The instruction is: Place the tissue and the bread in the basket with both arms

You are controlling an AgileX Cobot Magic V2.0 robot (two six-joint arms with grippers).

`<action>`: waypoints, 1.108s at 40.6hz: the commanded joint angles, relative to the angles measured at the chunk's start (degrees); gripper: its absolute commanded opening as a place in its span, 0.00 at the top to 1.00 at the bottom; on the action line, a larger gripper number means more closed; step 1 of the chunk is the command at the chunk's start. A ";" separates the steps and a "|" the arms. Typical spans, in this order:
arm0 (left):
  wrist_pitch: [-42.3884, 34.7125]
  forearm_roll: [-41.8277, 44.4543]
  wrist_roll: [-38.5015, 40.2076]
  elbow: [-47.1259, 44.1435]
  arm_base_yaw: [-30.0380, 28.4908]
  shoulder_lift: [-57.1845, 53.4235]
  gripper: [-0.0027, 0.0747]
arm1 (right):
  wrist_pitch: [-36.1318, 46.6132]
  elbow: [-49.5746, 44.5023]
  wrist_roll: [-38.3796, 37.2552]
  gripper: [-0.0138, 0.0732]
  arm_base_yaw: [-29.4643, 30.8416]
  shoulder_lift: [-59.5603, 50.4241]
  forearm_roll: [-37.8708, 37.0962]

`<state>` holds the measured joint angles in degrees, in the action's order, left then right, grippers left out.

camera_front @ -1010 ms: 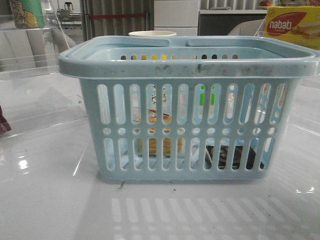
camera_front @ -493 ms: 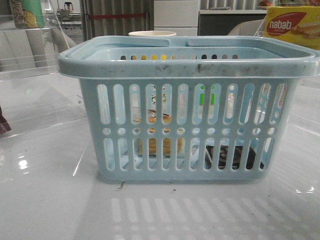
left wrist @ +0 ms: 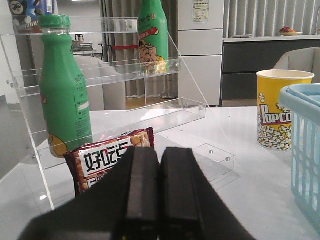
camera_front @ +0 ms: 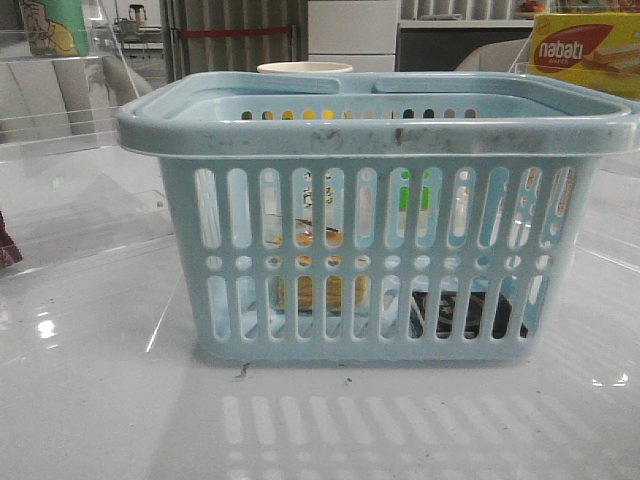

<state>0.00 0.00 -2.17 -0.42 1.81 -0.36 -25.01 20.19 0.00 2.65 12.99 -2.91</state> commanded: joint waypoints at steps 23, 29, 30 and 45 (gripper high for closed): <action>-5.25 0.00 0.52 0.02 0.03 -0.95 0.85 | 23.12 -21.74 0.00 0.81 1.84 -14.63 -0.91; -5.25 0.00 0.52 0.02 0.03 -0.95 0.85 | 24.55 -21.74 0.00 0.81 1.84 -14.63 -0.91; -5.25 0.00 0.52 0.02 0.03 -0.95 0.85 | 24.55 -21.74 0.00 0.81 1.84 -14.63 -0.91; -5.25 0.00 0.52 0.02 0.03 -0.95 0.85 | 29.15 -21.92 0.00 0.81 1.84 -14.63 3.62</action>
<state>0.00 0.00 -2.17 -0.42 1.81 -0.36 -1.67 -1.67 0.00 4.12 -0.61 0.00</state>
